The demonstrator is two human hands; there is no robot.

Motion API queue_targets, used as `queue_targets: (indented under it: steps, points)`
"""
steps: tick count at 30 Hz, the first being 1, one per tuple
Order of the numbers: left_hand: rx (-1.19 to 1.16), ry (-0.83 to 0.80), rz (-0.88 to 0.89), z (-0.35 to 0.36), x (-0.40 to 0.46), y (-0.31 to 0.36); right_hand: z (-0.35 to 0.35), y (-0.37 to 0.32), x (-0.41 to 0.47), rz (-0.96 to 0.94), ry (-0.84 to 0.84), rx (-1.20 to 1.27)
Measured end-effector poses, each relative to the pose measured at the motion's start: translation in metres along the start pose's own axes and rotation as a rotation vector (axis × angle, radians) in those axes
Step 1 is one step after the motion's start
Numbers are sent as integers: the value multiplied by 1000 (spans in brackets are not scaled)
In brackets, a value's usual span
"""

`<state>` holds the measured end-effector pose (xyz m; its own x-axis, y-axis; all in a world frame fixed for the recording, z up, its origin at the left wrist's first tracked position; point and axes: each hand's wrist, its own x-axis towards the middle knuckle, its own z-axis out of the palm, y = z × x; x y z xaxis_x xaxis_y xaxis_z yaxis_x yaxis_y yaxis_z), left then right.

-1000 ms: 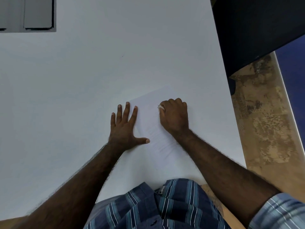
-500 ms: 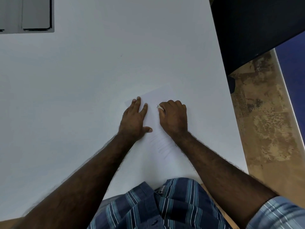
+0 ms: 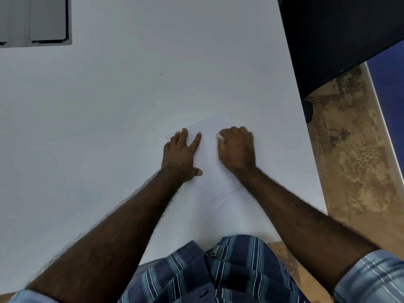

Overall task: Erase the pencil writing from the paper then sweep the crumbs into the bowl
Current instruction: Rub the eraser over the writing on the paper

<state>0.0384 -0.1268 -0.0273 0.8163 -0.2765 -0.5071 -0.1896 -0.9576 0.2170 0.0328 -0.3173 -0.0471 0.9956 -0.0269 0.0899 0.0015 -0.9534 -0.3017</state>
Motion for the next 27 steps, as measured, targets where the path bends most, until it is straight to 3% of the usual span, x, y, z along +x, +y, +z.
queue_targets:
  steps: [3, 5, 11, 14, 19, 24, 27]
  points:
    - [19, 17, 2, 2, 1, 0, 5, -25, -37, -261, -125, 51]
    - [31, 18, 6, 2, 1, 1, 3, -26, -43, -338, -144, 37]
    - [17, -3, 7, -1, -1, 2, 2, 2, 8, 38, 22, -65]
    - [16, 0, -3, -1, -1, 1, 2, -14, -6, -1, 23, -18]
    - [12, 9, 8, 1, -1, -1, 3, -29, -42, -298, -100, -12]
    - [-11, 2, 8, -1, -2, -1, 1, 1, 13, 42, 38, -97]
    - [-34, 5, -4, 1, -2, -1, 2, -9, 8, 70, 61, -60]
